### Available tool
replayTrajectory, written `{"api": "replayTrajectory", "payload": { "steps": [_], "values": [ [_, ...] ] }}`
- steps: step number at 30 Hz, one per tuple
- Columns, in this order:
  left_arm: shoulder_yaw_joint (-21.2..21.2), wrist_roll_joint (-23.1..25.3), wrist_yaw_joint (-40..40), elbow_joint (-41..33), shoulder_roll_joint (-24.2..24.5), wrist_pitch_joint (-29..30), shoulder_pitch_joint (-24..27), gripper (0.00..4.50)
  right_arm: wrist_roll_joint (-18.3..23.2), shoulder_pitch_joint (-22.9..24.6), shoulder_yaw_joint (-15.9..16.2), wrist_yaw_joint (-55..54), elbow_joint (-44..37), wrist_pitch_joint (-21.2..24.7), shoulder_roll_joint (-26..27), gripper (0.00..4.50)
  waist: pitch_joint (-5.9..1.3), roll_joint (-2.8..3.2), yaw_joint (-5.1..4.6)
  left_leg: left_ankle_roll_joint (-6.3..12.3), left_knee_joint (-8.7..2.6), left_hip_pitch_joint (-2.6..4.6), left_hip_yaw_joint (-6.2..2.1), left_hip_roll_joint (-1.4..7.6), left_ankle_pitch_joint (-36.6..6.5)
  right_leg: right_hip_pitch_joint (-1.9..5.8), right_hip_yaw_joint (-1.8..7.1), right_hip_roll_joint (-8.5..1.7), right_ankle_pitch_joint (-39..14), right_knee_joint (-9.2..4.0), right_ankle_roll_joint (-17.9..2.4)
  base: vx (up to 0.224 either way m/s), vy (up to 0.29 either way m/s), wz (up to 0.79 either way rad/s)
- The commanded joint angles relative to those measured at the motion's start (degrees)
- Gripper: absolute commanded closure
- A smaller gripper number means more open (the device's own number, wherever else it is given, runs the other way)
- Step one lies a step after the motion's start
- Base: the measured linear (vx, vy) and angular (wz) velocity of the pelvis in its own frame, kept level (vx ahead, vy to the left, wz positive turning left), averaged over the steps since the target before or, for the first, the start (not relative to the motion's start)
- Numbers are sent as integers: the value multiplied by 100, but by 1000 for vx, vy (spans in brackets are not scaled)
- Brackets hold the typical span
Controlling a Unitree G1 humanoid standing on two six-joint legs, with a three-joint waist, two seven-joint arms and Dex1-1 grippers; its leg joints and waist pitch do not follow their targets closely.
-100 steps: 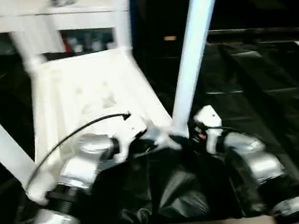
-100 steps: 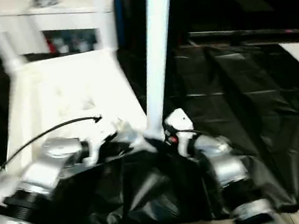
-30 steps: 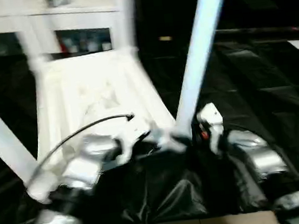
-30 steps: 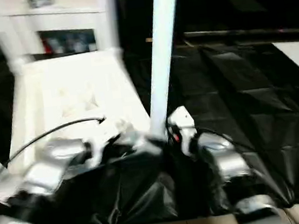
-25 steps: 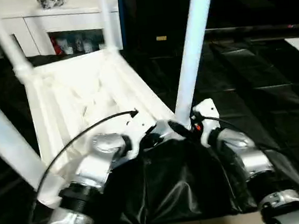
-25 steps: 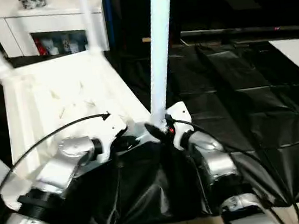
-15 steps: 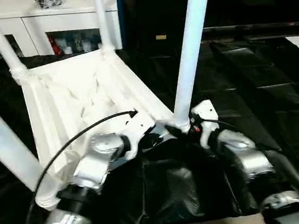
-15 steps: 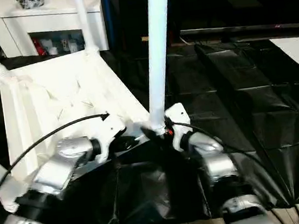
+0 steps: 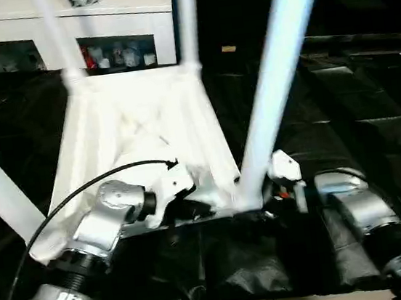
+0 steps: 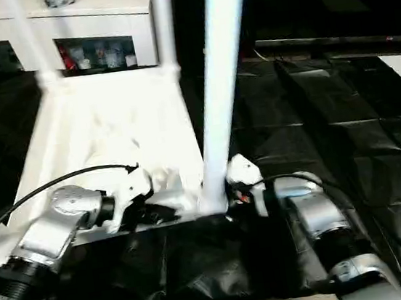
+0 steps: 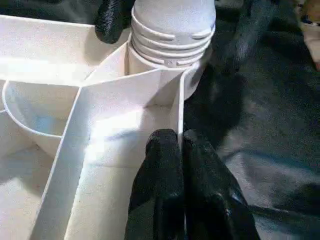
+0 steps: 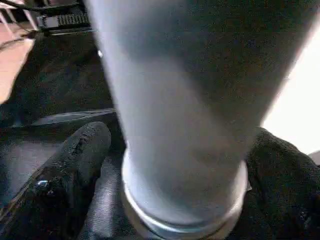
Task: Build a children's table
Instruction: Rotate leg to tighten
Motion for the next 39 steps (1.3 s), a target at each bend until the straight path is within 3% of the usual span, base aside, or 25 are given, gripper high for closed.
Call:
{"api": "replayTrajectory", "payload": {
  "steps": [1, 8, 9, 12, 14, 17, 19, 21, 22, 24, 28, 34, 39],
  "values": [
    [-187, -236, -459, 27, -42, -179, -168, 450, 46, -4, 105, 218, -60, 137, -89, 33, -311, -8, -15, 269, -378, 100, -95, 222, -1155, 186, 311, -357, -563, -447, -1313, 0, 0, 0],
    [-173, -194, -540, 189, -28, -280, -255, 450, 35, 39, 133, 335, -87, 152, -23, 90, -322, -18, -13, 270, -367, 94, -94, 223, -1072, 194, 312, -369, -438, -423, -1361, 0, 0, 0],
    [-163, -169, -482, 206, -35, -318, -253, 450, 26, 62, 152, 326, -89, 145, -4, 112, -320, -15, -10, 275, -368, 91, -96, 224, -1067, 194, 310, -369, -431, -423, -1364, 0, 0, 0],
    [-50, -80, -94, 333, -149, -422, -256, 450, 4, 44, 56, -61, 35, 180, 147, 119, -314, 6, -12, 250, -379, 102, -99, 230, -1137, 182, 309, -370, -486, -433, -1369, 0, 0, 0],
    [7, -27, 138, 390, -211, -424, -269, 450, -23, 24, -4, -332, 118, 171, 230, 153, -297, 2, -28, 157, -401, 112, -104, 228, -1329, 173, 318, -385, -783, -471, -1328, 0, 0, 0],
    [170, 99, 810, 494, -394, -328, -302, 450, -135, -26, -135, -1063, 328, 158, 431, 167, -282, -5, -52, 61, -421, 113, -116, 230, -1466, 170, 324, -401, -1148, -509, -1218, 0, 0, 0],
    [359, 113, 1554, 203, -745, 131, -193, 450, -281, -137, -373, -2350, 759, 82, 872, 175, -267, -2, -100, -93, -446, 142, -130, 238, -1633, 140, 327, -418, -1488, -529, -1175, 0, 0, 0],
    [335, 132, 1611, 92, -787, 225, -141, 450, -268, -136, -407, -2504, 777, 104, 963, 176, -267, -21, -146, -124, -459, 88, -159, 215, -1636, 183, 309, -426, -1758, -555, -1053, 0, 0, 0],
    [315, 140, 1622, 27, -805, 268, -109, 450, -259, -135, -424, -2578, 780, 119, 1013, 176, -281, -20, -171, -93, -458, 74, -162, 220, -1577, 188, 313, -413, -1674, -554, -992, 0, 0, 0],
    [306, 228, 1951, -172, -982, 498, -29, 450, -292, -110, -441, -2948, 744, 151, 1230, 177, -284, -15, -182, -9, -440, 101, -138, 215, -1502, 156, 327, -390, -1390, -546, -1038, 0, 0, 0],
    [308, 385, 2651, -310, -1479, 779, -8, 450, -460, 13, -426, -3725, 562, 148, 1639, 177, -305, -6, -194, 62, -423, 83, -127, 205, -1155, 179, 326, -359, -841, -490, -1122, 0, 0, 0],
    [306, 389, 2860, -35, -1631, 692, -273, 450, -522, 1, -477, -4199, 551, -159, 1840, 178, -308, 56, -190, 124, -414, 85, -111, 169, -1247, 161, 352, -338, -832, -520, -1050, 0, 0, 0],
    [279, 417, 2643, -111, -1564, 668, -243, 450, -489, 38, -506, -4073, 400, -255, 1772, 178, -301, 66, -199, 126, -422, 92, -110, 178, -1349, 148, 361, -329, -847, -530, -1059, 0, 0, 0]
  ]
}}
